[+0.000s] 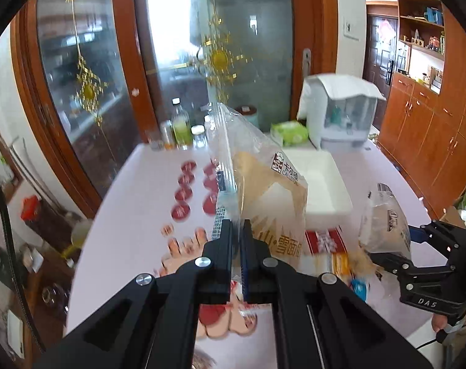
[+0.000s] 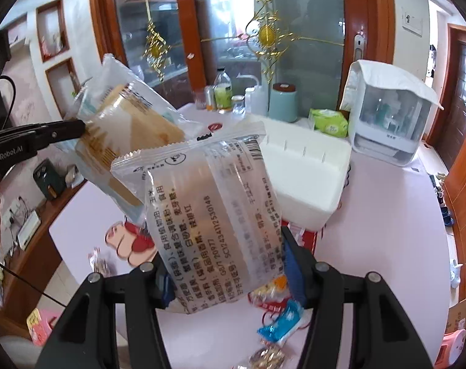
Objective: Organize snacks
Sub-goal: 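Lift both bread bags into the white tray and open both tools, then withdraw both tools from the tray back toward the snack pile, then grasp a small clear nut-cookie bag with left tool while right tool grasps another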
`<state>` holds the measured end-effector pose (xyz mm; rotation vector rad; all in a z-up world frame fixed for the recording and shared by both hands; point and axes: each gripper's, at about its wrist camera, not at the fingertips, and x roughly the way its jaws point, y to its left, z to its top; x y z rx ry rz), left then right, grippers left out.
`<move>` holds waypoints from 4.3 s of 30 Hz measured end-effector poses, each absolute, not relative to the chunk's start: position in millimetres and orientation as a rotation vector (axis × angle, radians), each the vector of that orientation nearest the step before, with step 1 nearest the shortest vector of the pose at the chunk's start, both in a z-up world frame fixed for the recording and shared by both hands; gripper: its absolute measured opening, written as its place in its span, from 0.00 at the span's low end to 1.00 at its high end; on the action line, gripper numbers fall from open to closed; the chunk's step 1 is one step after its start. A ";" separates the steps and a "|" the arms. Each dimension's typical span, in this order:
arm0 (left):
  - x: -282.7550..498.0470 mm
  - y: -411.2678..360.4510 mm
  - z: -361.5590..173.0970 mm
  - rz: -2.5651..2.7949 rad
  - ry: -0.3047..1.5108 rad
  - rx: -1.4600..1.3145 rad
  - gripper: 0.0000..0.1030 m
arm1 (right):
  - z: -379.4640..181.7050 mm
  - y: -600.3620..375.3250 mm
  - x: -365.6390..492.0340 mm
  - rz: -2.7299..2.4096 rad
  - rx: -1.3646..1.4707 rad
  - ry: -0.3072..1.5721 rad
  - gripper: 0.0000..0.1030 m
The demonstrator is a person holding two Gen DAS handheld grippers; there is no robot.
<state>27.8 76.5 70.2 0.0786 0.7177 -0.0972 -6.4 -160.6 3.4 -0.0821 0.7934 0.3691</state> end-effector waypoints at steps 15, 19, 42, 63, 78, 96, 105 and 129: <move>206.6 38.2 69.5 -0.200 0.719 0.087 0.02 | 34.6 -188.5 161.8 0.155 0.070 0.838 0.58; 246.0 20.3 43.5 -0.203 0.758 0.094 0.02 | 15.5 -200.5 203.2 0.089 0.106 0.884 0.58; 257.6 -3.5 8.1 -0.173 0.702 0.170 0.98 | -20.2 -210.6 241.4 0.058 0.158 0.924 0.81; 185.6 7.7 32.7 -0.143 0.693 0.130 0.98 | 12.3 -203.0 171.7 0.099 0.110 0.885 0.81; 110.7 49.3 33.1 -0.049 0.708 0.059 0.98 | 23.3 -221.7 92.6 0.126 0.100 0.868 0.81; 11.7 108.4 6.4 0.090 0.726 0.049 0.99 | -14.1 -226.1 0.6 0.141 0.058 0.918 0.81; -16.0 133.0 -40.1 0.163 0.841 0.000 0.99 | -57.0 -227.4 -24.0 0.130 0.044 1.023 0.81; -28.0 193.0 -213.8 0.281 1.271 -0.217 0.99 | -179.9 -245.2 -53.7 0.010 0.111 1.311 0.81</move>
